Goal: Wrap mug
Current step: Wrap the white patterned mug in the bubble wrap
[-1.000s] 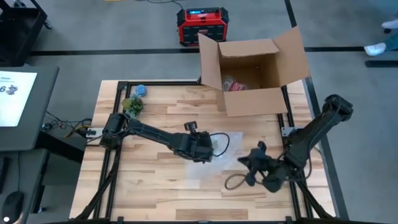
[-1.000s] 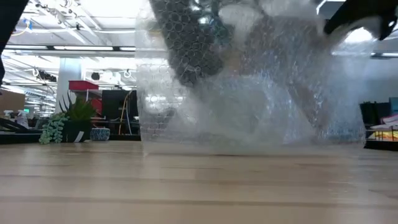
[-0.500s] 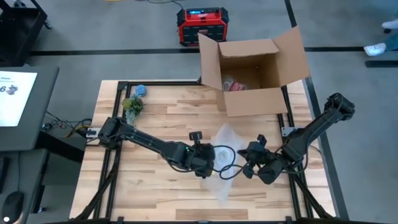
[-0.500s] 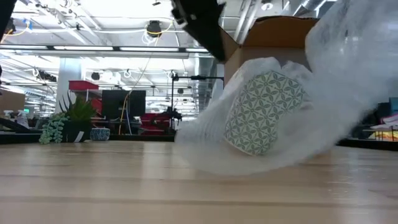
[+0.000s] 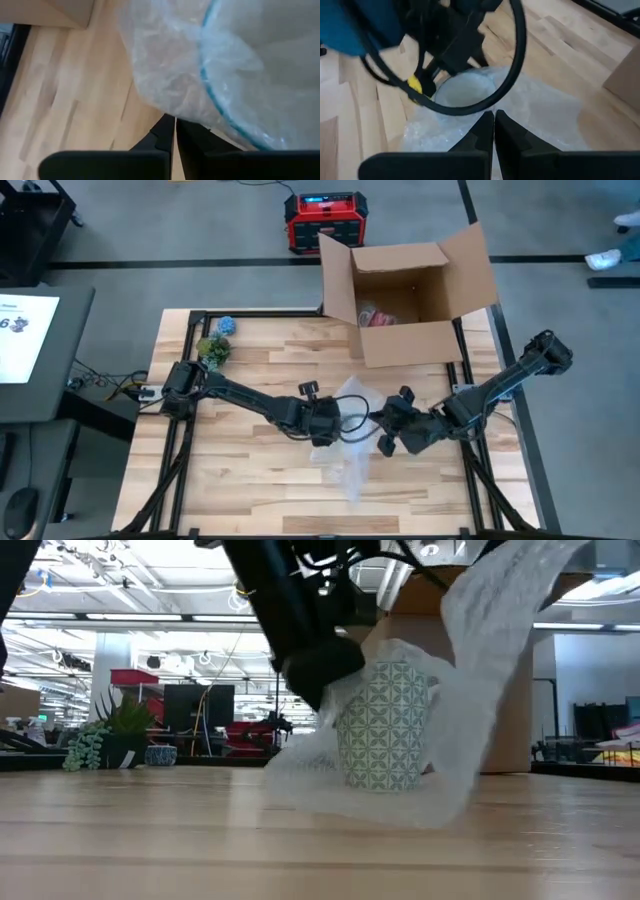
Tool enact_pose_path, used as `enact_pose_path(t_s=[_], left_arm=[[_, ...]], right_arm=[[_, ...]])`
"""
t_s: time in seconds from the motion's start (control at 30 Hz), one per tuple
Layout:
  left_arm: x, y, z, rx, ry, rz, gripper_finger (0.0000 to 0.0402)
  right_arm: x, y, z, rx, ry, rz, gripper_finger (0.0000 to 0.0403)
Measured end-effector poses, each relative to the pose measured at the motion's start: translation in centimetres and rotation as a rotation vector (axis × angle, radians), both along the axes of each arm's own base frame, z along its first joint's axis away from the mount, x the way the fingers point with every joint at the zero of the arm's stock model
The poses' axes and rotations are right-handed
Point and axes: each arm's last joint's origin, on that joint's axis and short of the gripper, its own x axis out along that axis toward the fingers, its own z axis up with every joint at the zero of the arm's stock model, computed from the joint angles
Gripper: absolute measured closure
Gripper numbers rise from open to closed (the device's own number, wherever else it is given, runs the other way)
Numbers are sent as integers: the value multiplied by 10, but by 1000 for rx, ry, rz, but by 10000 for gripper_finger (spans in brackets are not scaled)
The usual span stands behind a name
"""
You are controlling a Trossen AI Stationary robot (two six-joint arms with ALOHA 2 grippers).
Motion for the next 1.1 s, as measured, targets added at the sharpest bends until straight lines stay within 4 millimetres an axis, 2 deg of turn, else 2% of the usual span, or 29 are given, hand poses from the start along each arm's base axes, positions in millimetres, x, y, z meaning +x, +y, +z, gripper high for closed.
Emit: enact_pose_path(t_s=[0.23, 0.43, 0.6, 0.73, 0.9, 1.0, 1.1], left_arm=[[1, -23, -5, -35, -110, -49, 401], [4, -27, -3, -39, -157, -61, 401], [5, -27, -2, -21, -173, -50, 402], [-8, -35, 6, 30, -145, -20, 402], [-31, -51, 37, -4, -194, 0, 402], [-37, -56, 37, -14, -175, 4, 401], [-37, -57, 29, -9, -157, 24, 402]], right_arm=[[16, -15, 11, 10, -47, 6, 403], [33, -28, 0, 14, -10, -16, 403], [47, -29, -16, 23, 30, 2, 403], [55, -26, -27, 18, 52, 4, 403], [66, -22, -37, -26, 45, 45, 402], [74, -20, -37, -39, -10, 68, 390], [77, -22, -34, -48, -45, 73, 357]])
